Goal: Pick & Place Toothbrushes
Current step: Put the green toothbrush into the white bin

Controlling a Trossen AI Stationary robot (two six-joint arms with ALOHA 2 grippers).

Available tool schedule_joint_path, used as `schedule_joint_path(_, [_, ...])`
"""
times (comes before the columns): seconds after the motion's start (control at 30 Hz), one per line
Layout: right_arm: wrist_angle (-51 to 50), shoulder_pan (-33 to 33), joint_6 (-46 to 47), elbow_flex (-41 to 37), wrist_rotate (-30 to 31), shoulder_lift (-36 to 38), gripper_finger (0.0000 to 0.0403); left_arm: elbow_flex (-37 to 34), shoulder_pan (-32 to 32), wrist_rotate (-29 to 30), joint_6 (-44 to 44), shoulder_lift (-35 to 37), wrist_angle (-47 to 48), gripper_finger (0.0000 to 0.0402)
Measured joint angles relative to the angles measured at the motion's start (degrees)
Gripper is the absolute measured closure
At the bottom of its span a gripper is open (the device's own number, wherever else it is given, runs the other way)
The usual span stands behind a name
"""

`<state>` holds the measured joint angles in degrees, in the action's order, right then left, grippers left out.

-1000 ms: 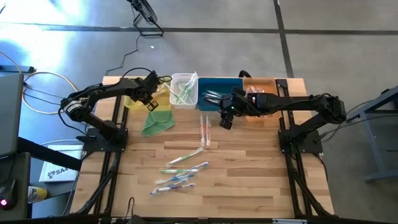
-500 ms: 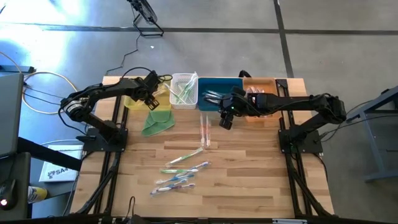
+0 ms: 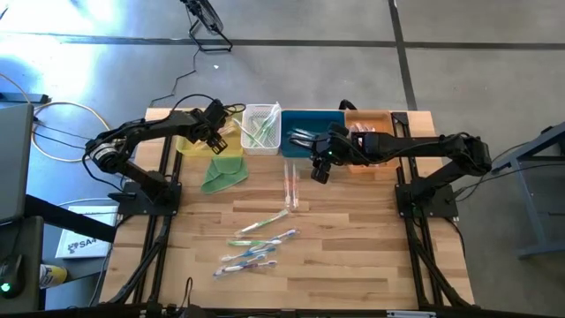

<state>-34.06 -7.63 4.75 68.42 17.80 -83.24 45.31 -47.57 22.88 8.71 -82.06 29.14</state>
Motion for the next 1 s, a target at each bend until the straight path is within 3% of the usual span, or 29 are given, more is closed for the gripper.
schedule_joint_path(0.33, [0.1,0.0,0.0,0.0,0.0,0.0,0.0227,0.0,0.0,0.3,2.9,5.6,3.9,0.0226])
schedule_joint_path(0.67, [0.6,0.0,0.0,0.0,0.0,0.0,0.0227,0.0,0.3,-7.0,7.1,15.6,5.3,0.0226])
schedule_joint_path(1.0, [0.6,0.0,0.0,0.0,0.0,0.0,0.0227,-0.1,9.5,-7.9,14.3,23.7,-0.2,0.0226])
